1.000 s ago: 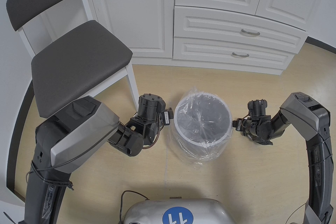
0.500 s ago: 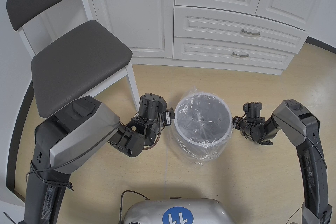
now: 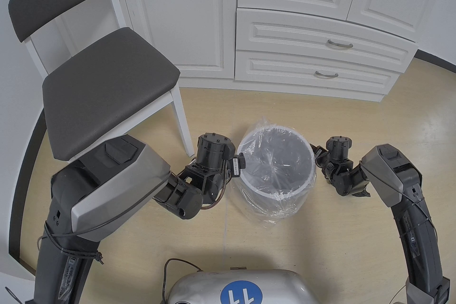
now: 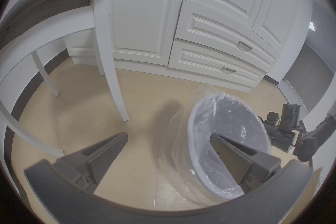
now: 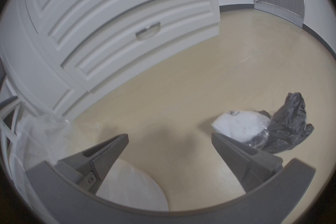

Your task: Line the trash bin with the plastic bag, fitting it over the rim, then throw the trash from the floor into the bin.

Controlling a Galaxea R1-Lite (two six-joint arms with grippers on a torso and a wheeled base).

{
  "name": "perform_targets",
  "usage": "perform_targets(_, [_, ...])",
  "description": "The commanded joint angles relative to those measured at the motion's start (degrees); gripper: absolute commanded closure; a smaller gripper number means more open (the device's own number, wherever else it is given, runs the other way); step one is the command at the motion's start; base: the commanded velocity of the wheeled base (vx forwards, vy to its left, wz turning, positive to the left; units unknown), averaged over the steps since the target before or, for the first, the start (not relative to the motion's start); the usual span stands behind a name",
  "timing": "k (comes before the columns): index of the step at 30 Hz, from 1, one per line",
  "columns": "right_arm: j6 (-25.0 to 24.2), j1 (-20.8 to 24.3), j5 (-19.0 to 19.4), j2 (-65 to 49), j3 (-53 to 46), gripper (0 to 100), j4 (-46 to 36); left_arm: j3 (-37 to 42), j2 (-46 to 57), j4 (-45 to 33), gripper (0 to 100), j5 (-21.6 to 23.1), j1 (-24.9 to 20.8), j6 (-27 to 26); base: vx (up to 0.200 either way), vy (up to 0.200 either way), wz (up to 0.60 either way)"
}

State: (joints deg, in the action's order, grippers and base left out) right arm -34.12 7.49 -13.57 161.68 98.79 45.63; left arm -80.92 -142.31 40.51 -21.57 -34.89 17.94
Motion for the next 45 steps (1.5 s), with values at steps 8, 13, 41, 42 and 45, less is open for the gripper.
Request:
perform_targets(8, [-0.42, 0.07, -1.29, 3.81, 0.79, 0, 5.79, -13.39, -8.07, -2.45, 0, 5.22, 0.52, -18.21, 0.0, 0.0, 0.0])
perform_targets(13, [-0.6, 0.16, -1.2, 3.9, 0.7, 0, 6.05, -21.82, -13.96, -5.79, 0, 7.41, 1.05, -22.34, 0.0, 0.0, 0.0])
perform_targets(41, [-0.86, 1.13, -1.2, 3.99, 0.7, 0, 6.23, -33.67, -17.91, -8.08, 0, 6.71, 4.04, -26.65, 0.0, 0.0, 0.0])
perform_targets(42, [-0.86, 1.13, -1.2, 3.99, 0.7, 0, 6.23, -33.67, -17.56, -8.08, 0, 6.71, 4.04, -26.12, 0.0, 0.0, 0.0])
perform_targets(45, [-0.77, 1.13, -1.2, 3.99, 0.7, 0, 6.23, -33.67, -16.59, -8.17, 0, 6.71, 3.86, -24.71, 0.0, 0.0, 0.0])
